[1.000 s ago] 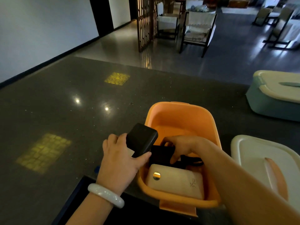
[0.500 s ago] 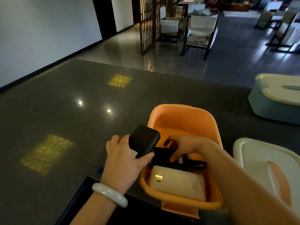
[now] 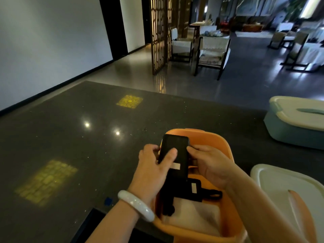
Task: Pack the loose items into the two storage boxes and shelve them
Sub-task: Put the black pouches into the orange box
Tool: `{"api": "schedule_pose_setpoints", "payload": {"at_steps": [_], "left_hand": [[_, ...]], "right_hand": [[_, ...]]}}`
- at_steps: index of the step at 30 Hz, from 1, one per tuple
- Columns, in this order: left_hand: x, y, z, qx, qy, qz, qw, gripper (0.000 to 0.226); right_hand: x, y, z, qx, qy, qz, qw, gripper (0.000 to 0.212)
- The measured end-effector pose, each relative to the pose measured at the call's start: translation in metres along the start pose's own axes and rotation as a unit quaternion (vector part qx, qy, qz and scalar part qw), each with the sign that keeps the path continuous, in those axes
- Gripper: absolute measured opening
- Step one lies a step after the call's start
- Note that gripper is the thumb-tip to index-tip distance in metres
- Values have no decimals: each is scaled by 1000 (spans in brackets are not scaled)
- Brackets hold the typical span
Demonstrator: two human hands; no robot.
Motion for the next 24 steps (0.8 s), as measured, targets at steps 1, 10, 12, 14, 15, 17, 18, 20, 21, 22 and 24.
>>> {"api": "schedule_pose_setpoints", "payload": {"at_steps": [1,10,12,14,15,17,18,20,21,22,24], "left_hand": [[1,-2,0,-65,-25,-48,996,71],[-9,0,15,-341,-93,-166,921,24],[-11,4,20,-370,-71,-164,912,24],[-9,6,21,-349,-43,-144,925,23],[-8,6,20,-321,-34,-128,938,22],[-4,3,14,-219,-21,-70,973,16],[0,-1,9,-134,-4,-23,991,15],[6,-10,-3,30,42,52,997,19],[8,-17,-5,71,47,65,994,26],[10,-25,-5,94,37,62,993,34],[11,-40,2,95,-13,38,995,40]], "right_hand": [[-1,0,-4,-16,-5,-4,1000,29],[-4,-21,-1,-326,13,-108,939,13],[-4,-19,10,-403,12,-129,906,42],[1,-13,13,-482,66,-149,861,83],[3,-12,13,-497,94,-167,847,91],[9,-13,7,-481,114,-199,846,87],[12,-14,2,-479,114,-203,846,85],[21,-15,-12,-511,106,-179,834,84],[25,-15,-18,-537,94,-160,823,82],[29,-13,-23,-561,77,-143,812,78],[38,-4,-29,-587,36,-112,801,70]]}}
Point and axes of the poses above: each hand's wrist, its own x-axis towards the middle knuckle, its own z-axis out of the palm, y = z × x, the point moved 4 cm from there along x, towards the middle knuckle, and after that the axes turned 6 degrees about y, right-handed, at the moved point
